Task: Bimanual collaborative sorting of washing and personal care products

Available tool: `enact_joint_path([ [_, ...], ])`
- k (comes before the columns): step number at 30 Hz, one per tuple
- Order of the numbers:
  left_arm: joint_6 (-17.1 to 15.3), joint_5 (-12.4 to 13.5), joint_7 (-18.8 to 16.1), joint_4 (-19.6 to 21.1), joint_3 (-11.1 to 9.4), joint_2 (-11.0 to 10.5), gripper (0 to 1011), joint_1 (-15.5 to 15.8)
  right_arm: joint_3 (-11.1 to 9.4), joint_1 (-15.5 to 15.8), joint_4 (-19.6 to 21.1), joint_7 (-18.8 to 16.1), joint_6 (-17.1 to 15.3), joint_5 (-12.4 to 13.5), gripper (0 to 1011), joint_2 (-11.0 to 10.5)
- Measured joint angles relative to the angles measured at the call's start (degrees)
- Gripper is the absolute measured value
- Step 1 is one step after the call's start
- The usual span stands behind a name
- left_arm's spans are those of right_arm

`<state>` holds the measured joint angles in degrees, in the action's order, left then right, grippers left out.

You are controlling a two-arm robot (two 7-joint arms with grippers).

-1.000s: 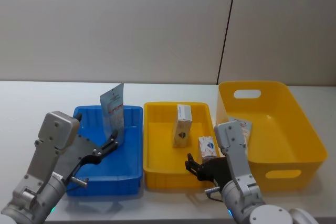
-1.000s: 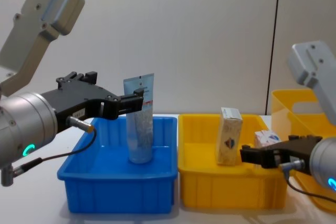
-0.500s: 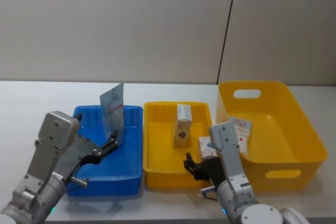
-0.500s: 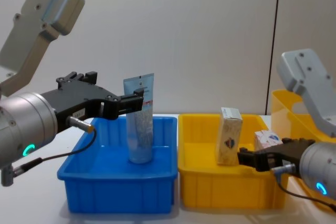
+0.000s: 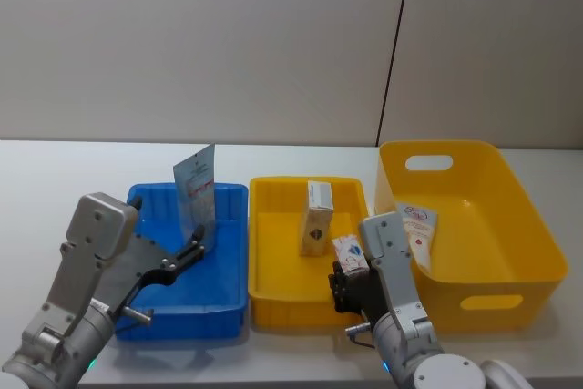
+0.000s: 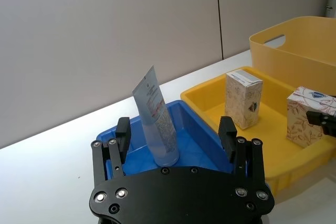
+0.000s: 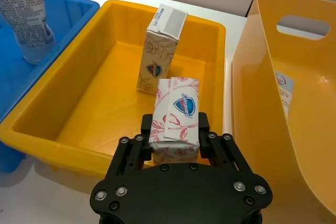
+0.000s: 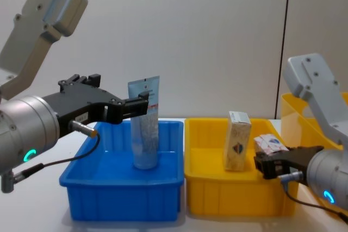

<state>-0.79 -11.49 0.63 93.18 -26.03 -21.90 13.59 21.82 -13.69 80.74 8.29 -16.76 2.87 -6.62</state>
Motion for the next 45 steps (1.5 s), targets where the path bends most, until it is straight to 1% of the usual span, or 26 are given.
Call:
enact_joint_path([
  [5, 0.0, 0.0, 0.0, 0.0, 0.0, 0.0, 1001, 0.0, 0.0, 0.0, -0.1, 0.0, 0.2, -0.1, 348, 0.1],
  [8, 0.0, 0.0, 0.0, 0.0, 0.0, 0.0, 1001, 0.0, -0.1, 0.0, 0.0, -0.1, 0.5, -0.1, 340, 0.1],
  [14, 0.0, 0.0, 0.0, 0.0, 0.0, 0.0, 1001, 0.0, -0.5, 0.0, 0.5, -0.9, 2.6, 0.3, 322, 0.3],
  [17, 0.0, 0.0, 0.0, 0.0, 0.0, 0.0, 1001, 0.0, -0.9, 0.0, 1.2, -1.6, 4.4, 0.9, 322, 0.5],
  [20, 0.0, 0.0, 0.0, 0.0, 0.0, 0.0, 1001, 0.0, -1.2, 0.0, 1.8, -2.1, 5.6, 1.3, 319, 0.7],
  [26, 0.0, 0.0, 0.0, 0.0, 0.0, 0.0, 1001, 0.0, -2.4, -0.4, 3.6, -3.6, 9.3, 3.1, 315, 1.5],
  [27, 0.0, 0.0, 0.0, 0.0, 0.0, 0.0, 1001, 0.0, -2.4, -0.4, 3.6, -3.6, 9.3, 3.1, 315, 1.5],
  [30, 0.0, 0.0, 0.0, 0.0, 0.0, 0.0, 1001, 0.0, -3.4, -0.8, 4.8, -4.3, 11.5, 4.3, 314, 2.0],
  [33, 0.0, 0.0, 0.0, 0.0, 0.0, 0.0, 1001, 0.0, -4.0, -1.2, 5.6, -4.7, 12.6, 5.0, 315, 2.4],
  [38, 0.0, 0.0, 0.0, 0.0, 0.0, 0.0, 1001, 0.0, -6.2, -1.9, 7.2, -4.8, 15.0, 6.4, 314, 3.0],
  [40, 0.0, 0.0, 0.0, 0.0, 0.0, 0.0, 1001, 0.0, -6.8, -2.1, 7.6, -4.8, 15.5, 6.6, 315, 3.1],
  [43, 0.0, 0.0, 0.0, 0.0, 0.0, 0.0, 1001, 0.0, -8.6, -2.4, 8.7, -4.3, 16.7, 7.0, 315, 3.3],
  [44, 0.0, 0.0, 0.0, 0.0, 0.0, 0.0, 1001, 0.0, -8.6, -2.4, 8.7, -4.3, 16.7, 7.0, 315, 3.3],
  [45, 0.0, 0.0, 0.0, 0.0, 0.0, 0.0, 1002, 0.0, -9.3, -2.4, 9.1, -4.0, 16.9, 7.1, 315, 3.3],
])
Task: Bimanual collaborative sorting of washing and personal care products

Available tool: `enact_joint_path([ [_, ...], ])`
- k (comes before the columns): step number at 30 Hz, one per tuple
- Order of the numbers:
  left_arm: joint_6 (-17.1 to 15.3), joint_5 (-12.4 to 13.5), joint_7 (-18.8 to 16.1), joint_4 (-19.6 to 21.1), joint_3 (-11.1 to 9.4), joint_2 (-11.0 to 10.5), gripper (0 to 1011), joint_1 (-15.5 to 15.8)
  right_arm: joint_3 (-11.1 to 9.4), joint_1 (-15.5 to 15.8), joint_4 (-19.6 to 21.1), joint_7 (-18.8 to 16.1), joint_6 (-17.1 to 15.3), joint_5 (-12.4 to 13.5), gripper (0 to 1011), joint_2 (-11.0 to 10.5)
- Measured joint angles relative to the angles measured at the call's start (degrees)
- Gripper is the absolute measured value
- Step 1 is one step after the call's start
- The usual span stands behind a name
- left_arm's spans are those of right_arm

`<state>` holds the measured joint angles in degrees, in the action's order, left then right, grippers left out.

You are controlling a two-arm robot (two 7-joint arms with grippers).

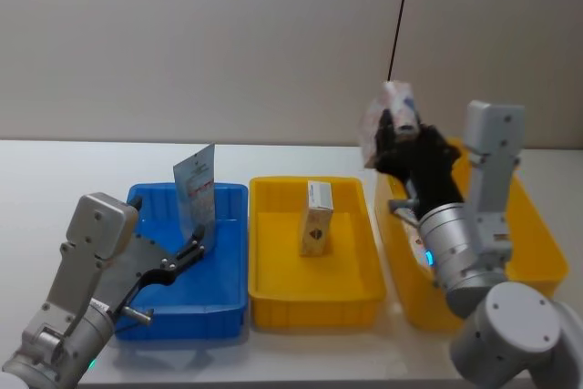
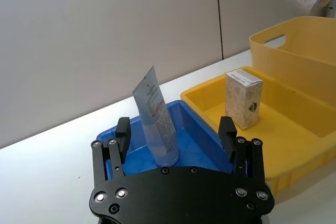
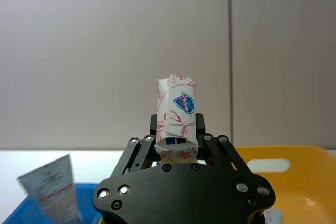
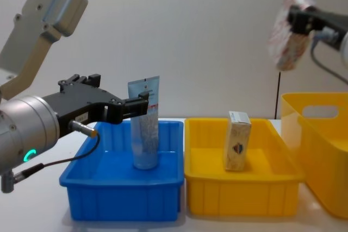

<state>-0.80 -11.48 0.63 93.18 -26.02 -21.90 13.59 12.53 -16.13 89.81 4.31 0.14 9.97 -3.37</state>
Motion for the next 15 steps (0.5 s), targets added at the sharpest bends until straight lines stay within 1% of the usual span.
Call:
enact_joint_path([
  [2, 0.0, 0.0, 0.0, 0.0, 0.0, 0.0, 1001, 0.0, -1.1, 0.0, 0.5, 0.6, 0.2, 0.0, 315, -0.1],
  [4, 0.0, 0.0, 0.0, 0.0, 0.0, 0.0, 1001, 0.0, -1.6, 0.0, 0.8, 1.1, 0.2, -0.1, 315, -0.2],
  [5, 0.0, 0.0, 0.0, 0.0, 0.0, 0.0, 1001, 0.0, -2.4, 0.1, 1.2, 1.5, 0.2, -0.3, 314, -0.4],
  [8, 0.0, 0.0, 0.0, 0.0, 0.0, 0.0, 1001, 0.0, -3.2, 0.3, 1.5, 2.2, -0.1, -0.8, 314, -0.7],
  [15, 0.0, 0.0, 0.0, 0.0, 0.0, 0.0, 1001, 0.0, -5.4, 1.0, 2.2, 3.8, -3.2, -2.6, 314, -2.3],
])
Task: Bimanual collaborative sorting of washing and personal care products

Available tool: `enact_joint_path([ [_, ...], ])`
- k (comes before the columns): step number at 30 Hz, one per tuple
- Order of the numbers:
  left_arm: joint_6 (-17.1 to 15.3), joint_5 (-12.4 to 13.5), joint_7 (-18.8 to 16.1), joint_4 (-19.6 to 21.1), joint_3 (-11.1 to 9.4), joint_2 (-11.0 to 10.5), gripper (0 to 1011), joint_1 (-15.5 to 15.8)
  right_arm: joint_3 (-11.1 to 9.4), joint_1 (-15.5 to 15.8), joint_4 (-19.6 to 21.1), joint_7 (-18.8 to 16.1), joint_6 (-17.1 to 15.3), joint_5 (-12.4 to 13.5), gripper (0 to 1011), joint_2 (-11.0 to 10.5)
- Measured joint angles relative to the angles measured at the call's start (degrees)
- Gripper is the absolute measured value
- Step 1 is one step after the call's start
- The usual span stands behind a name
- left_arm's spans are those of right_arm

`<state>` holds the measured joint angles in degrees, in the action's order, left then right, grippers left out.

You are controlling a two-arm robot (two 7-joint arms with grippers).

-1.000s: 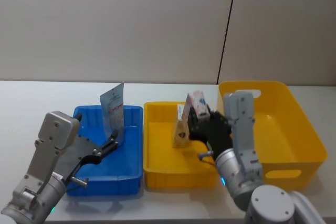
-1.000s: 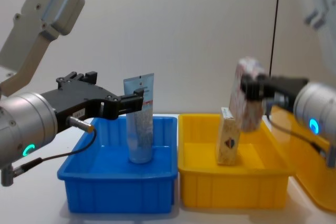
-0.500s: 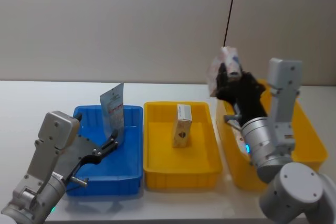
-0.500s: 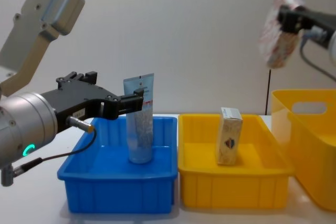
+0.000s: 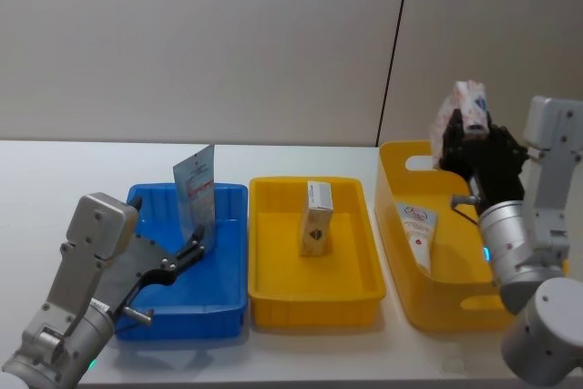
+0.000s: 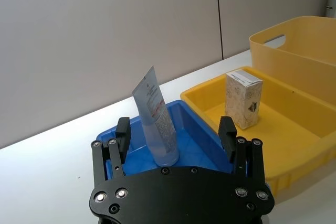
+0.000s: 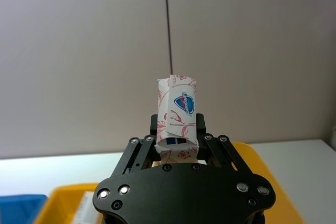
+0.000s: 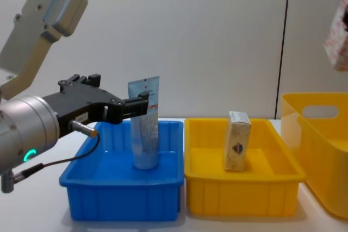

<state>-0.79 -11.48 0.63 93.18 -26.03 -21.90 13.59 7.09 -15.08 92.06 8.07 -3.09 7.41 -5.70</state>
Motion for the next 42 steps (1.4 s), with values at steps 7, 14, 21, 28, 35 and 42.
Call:
enact_joint_path([
  [7, 0.0, 0.0, 0.0, 0.0, 0.0, 0.0, 1001, 0.0, -1.3, 0.6, 0.1, 0.5, -4.0, -1.6, 314, -1.7],
  [14, 0.0, 0.0, 0.0, 0.0, 0.0, 0.0, 1001, 0.0, -1.9, 0.7, -1.0, 0.7, -8.1, -3.2, 315, -3.2],
  [21, 0.0, 0.0, 0.0, 0.0, 0.0, 0.0, 1002, 0.0, -1.7, 0.4, -3.9, 0.8, -11.3, -5.2, 315, -4.7],
  [28, 0.0, 0.0, 0.0, 0.0, 0.0, 0.0, 1001, 0.0, -1.1, -0.1, -7.8, 0.9, -13.5, -7.3, 315, -5.7],
  [35, 0.0, 0.0, 0.0, 0.0, 0.0, 0.0, 1001, 0.0, -0.8, -0.4, -9.7, 1.0, -14.5, -8.3, 332, -6.2],
  [42, 0.0, 0.0, 0.0, 0.0, 0.0, 0.0, 1001, 0.0, -0.6, -0.6, -11.0, 1.0, -15.0, -9.0, 566, -6.4],
])
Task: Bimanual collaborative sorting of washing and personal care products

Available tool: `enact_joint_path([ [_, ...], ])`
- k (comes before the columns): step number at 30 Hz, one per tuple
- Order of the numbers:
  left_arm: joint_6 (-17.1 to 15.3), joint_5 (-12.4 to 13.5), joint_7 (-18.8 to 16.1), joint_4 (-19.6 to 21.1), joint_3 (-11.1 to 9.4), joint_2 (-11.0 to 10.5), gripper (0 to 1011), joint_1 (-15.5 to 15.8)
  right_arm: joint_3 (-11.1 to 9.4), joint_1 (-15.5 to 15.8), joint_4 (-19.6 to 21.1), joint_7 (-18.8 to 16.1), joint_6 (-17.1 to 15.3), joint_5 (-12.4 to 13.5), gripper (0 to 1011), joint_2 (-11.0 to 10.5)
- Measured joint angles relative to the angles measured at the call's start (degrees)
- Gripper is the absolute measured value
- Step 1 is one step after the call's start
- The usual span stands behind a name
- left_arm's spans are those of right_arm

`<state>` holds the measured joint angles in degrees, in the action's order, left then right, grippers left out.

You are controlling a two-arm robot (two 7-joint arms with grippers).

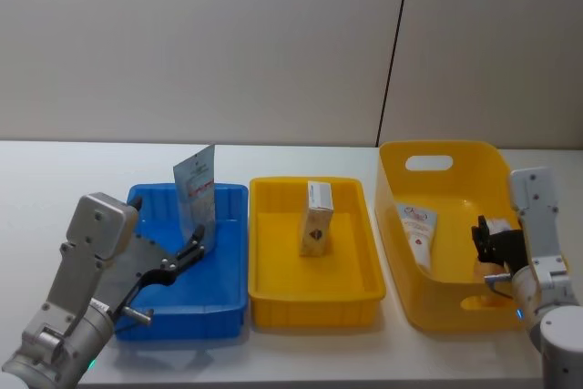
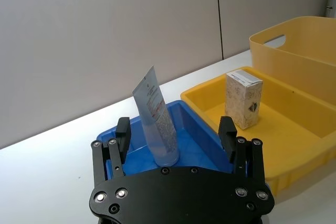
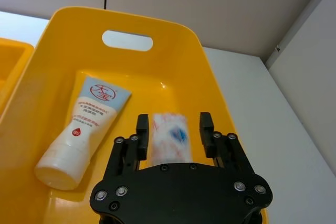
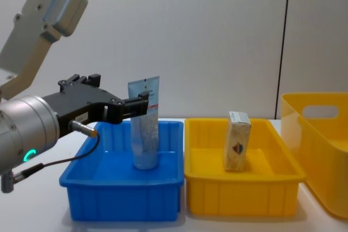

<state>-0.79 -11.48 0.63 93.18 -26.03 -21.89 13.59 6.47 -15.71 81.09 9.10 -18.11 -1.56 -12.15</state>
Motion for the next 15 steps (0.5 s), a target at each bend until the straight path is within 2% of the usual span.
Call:
enact_joint_path([
  [2, 0.0, 0.0, 0.0, 0.0, 0.0, 0.0, 1001, 0.0, 0.0, 0.0, -0.2, 0.0, -0.1, -0.1, 604, -0.1],
  [6, 0.0, 0.0, 0.0, 0.0, 0.0, 0.0, 1001, 0.0, 0.1, -0.1, -0.6, 0.0, -0.3, -0.4, 770, -0.2],
  [15, 0.0, 0.0, 0.0, 0.0, 0.0, 0.0, 1001, 0.0, 0.0, -0.1, -0.8, 0.0, -0.3, -0.5, 1003, -0.2],
])
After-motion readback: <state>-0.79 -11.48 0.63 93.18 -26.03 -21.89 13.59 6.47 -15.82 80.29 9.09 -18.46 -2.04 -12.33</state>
